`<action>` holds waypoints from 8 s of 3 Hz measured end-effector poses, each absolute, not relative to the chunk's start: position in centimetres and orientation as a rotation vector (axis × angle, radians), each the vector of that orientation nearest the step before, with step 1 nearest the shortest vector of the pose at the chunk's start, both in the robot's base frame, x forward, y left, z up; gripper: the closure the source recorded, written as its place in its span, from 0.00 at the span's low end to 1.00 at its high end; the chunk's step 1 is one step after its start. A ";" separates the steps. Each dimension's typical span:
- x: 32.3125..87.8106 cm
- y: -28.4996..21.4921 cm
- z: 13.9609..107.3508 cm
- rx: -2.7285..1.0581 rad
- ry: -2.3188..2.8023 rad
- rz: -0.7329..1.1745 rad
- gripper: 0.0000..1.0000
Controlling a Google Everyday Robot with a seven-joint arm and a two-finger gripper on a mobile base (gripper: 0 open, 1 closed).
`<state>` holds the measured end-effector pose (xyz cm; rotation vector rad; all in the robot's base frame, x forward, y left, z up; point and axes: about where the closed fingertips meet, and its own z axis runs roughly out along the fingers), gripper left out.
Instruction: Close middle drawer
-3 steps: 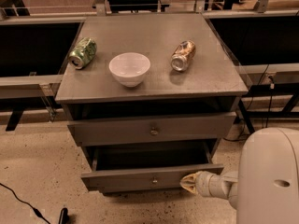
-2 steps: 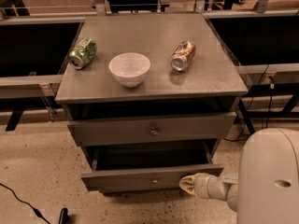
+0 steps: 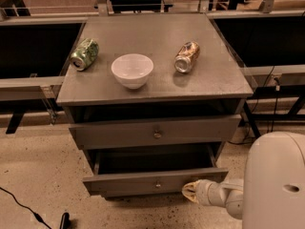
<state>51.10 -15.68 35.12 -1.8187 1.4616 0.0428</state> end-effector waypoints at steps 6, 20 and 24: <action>52.3 -16.0 32.5 -1.875 1.534 0.044 1.00; 52.2 -16.6 30.4 -2.189 1.578 -0.049 1.00; 52.1 -16.4 30.6 -2.178 1.570 -0.048 0.59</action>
Offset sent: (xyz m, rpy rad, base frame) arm 0.0230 -0.0168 -0.0255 -0.0750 0.0426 -0.0416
